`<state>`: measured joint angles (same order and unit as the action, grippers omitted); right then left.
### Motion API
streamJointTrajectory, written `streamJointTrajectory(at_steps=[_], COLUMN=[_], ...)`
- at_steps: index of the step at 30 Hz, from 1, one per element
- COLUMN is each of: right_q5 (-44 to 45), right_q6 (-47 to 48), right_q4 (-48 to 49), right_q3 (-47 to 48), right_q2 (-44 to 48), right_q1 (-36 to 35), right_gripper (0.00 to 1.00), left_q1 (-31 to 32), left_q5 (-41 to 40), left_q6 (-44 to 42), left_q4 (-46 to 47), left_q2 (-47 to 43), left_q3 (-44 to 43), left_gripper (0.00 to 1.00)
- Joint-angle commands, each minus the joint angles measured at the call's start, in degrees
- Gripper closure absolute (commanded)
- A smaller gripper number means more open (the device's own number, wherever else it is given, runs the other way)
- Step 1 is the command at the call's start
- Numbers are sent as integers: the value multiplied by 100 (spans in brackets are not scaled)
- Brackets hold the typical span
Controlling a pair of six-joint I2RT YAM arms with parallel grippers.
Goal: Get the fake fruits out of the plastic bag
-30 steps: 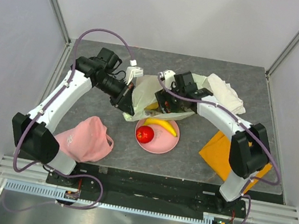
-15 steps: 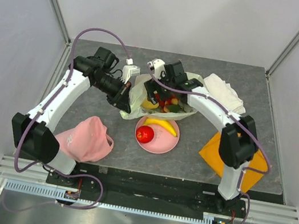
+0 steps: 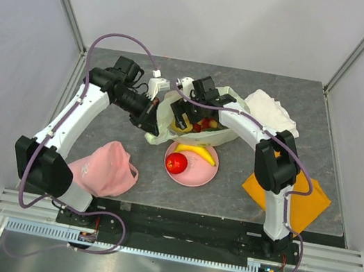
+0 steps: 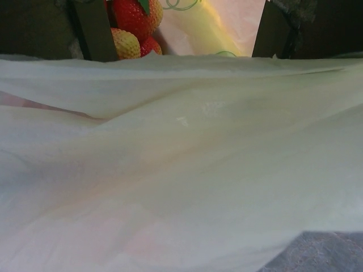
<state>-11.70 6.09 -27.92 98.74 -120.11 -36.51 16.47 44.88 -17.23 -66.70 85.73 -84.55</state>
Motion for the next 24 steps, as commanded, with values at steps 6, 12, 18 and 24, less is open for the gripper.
streamJointTrajectory(at_steps=[6, 12, 18, 24], right_q5=[54, -639, -1273, -756], right_q6=[-100, -63, 24, 15], right_q4=[-99, -521, -486, -425], right_q3=[199, -355, -865, -111], right_q2=[285, 884, 1052, 402], right_q1=[4, -31, -31, -40], right_gripper=[7, 15, 18, 14], left_q1=[-56, -65, -135, -188], left_q5=[-41, -15, -243, -261], left_q6=[-8, -8, -8, 9], left_q4=[113, 157, 166, 166], left_q2=[40, 136, 110, 58], left_q3=[-131, -96, -70, 0], left_gripper=[99, 98, 99, 98])
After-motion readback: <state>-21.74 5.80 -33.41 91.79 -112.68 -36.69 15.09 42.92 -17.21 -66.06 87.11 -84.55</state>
